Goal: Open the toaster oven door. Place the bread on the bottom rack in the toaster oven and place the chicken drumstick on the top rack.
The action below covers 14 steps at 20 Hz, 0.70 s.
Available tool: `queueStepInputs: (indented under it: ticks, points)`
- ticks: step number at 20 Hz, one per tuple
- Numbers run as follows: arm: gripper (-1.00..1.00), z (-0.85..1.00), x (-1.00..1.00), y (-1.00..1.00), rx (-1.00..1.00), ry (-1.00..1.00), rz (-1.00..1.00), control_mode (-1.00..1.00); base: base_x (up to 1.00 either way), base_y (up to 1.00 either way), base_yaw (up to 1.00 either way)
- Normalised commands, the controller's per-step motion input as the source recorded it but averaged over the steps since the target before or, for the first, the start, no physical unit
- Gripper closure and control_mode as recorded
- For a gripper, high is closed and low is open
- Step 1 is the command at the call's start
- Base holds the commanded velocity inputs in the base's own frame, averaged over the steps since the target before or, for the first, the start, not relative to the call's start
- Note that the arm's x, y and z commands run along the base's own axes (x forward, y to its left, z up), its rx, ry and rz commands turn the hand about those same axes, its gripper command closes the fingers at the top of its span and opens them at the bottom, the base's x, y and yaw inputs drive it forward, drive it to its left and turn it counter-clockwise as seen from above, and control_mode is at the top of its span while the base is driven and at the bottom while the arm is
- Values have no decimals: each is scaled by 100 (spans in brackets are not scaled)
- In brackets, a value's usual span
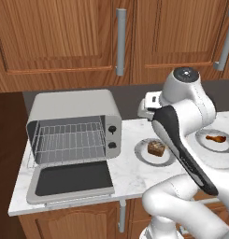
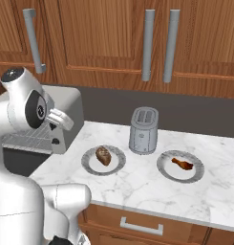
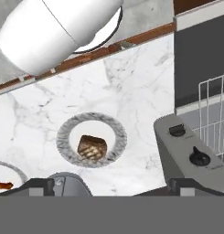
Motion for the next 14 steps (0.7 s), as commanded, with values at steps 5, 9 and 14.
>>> queueStepInputs:
  ticks: [5, 9, 14]
  points:
    - [-100, 2, 9, -100, 15, 7, -14, -100, 0, 0, 0]
    - [-100, 0, 16, -94, 12, 6, -26, -100, 0, 0, 0]
    - [-100, -8, 0, -77, 9, 0, -35, -100, 0, 0, 0]
